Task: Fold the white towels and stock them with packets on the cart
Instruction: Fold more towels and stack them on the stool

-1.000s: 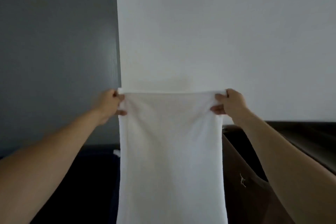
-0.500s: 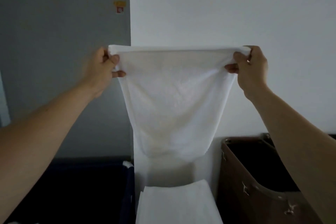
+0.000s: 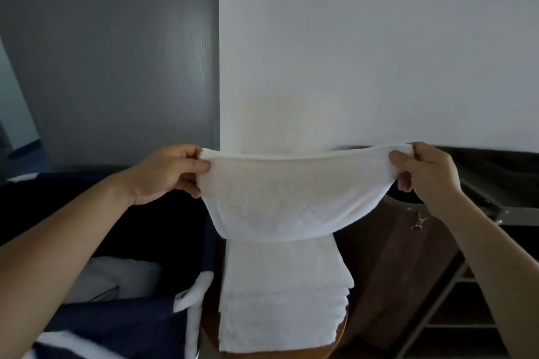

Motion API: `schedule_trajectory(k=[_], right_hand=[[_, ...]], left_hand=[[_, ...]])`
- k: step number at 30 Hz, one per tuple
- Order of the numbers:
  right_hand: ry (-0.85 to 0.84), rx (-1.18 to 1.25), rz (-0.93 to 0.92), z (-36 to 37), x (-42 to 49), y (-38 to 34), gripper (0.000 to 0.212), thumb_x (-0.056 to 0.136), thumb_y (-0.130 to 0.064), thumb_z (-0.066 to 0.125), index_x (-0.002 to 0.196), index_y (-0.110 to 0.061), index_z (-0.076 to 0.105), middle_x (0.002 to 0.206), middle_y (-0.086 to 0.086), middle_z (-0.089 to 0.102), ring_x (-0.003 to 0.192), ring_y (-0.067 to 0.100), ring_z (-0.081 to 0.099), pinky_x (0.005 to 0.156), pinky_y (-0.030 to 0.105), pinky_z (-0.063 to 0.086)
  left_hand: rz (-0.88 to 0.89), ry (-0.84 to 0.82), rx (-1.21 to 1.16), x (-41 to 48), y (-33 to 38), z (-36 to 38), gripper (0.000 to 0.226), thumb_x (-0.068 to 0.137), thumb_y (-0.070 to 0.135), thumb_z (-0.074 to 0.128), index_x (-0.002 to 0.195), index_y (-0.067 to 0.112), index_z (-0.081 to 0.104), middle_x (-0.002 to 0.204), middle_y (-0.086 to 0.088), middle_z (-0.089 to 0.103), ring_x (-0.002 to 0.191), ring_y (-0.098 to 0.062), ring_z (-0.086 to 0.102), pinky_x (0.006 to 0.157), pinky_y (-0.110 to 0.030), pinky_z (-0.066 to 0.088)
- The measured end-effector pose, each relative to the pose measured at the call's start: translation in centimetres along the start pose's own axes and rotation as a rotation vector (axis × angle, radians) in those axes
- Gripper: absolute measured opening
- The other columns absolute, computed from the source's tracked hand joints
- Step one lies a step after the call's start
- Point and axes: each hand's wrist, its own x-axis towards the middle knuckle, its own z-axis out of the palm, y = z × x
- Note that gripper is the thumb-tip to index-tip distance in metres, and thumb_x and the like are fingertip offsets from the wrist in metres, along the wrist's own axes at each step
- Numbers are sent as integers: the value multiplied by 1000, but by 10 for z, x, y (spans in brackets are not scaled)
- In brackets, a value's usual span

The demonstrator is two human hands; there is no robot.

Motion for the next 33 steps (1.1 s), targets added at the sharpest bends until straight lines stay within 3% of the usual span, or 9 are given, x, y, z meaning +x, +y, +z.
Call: schedule_trajectory(k=[5,8,11,14,16,21,27,30,33], right_hand=[[-221,3,102,-8,6,11,24,91,-8,64,83,14,55,43,10,41,34,15,33,38,21,28],[-442,-80,205,3,24,31,23,89,-11,66,76,6,58,49,11,40,41,18,32,41,22,29],[-537,-143,285,31,51,65,23,89,-10,66,70,-4,56,47,6,39,41,15,31,41,21,27],[-487,-143,320,77,88,107,18,91,-11,66,77,-2,60,55,4,48,45,11,40,43,18,32],[-442,-214,296,113,116,146,18,92,-18,66,82,-3,63,72,7,60,63,18,53,57,26,42],[-401,-368,390,207,150,247,24,94,-31,60,98,-7,60,97,10,64,92,32,62,80,43,51],[-481,-184,666,253,141,318,42,89,-39,68,117,-10,57,108,3,62,93,20,61,82,36,50],[-460,-145,702,250,152,324,23,92,-30,65,106,-13,60,105,7,64,90,23,63,84,42,54],[-443,11,627,245,178,302,8,92,-19,67,97,-13,66,100,11,70,88,29,67,79,44,56]], left_hand=[[-98,-151,-54,14,-26,0,77,45,35,91,102,-5,60,77,-15,59,58,-20,57,46,-27,48],[-176,-177,-53,41,-53,2,59,61,24,79,107,-8,60,83,-19,58,61,-23,55,47,-28,46],[-257,-138,-13,77,-91,3,64,68,25,74,116,-13,55,92,-21,61,68,-27,59,55,-32,50],[-329,-6,-44,126,-134,5,45,89,18,66,121,-10,56,107,-24,69,95,-43,67,84,-47,55],[-367,108,-34,165,-163,10,32,97,14,56,120,-7,59,114,-24,69,108,-42,65,98,-52,51],[-520,283,28,244,-244,43,15,98,14,57,105,2,61,111,-21,68,92,-29,67,86,-46,56],[-703,313,7,265,-318,74,20,95,25,64,106,9,59,109,-9,65,94,-26,63,84,-38,51],[-725,292,-22,266,-313,66,24,96,26,62,106,4,66,109,-16,70,97,-33,66,90,-46,52],[-616,292,-121,280,-281,53,19,97,17,59,109,5,67,103,-13,74,96,-32,68,90,-50,52]])
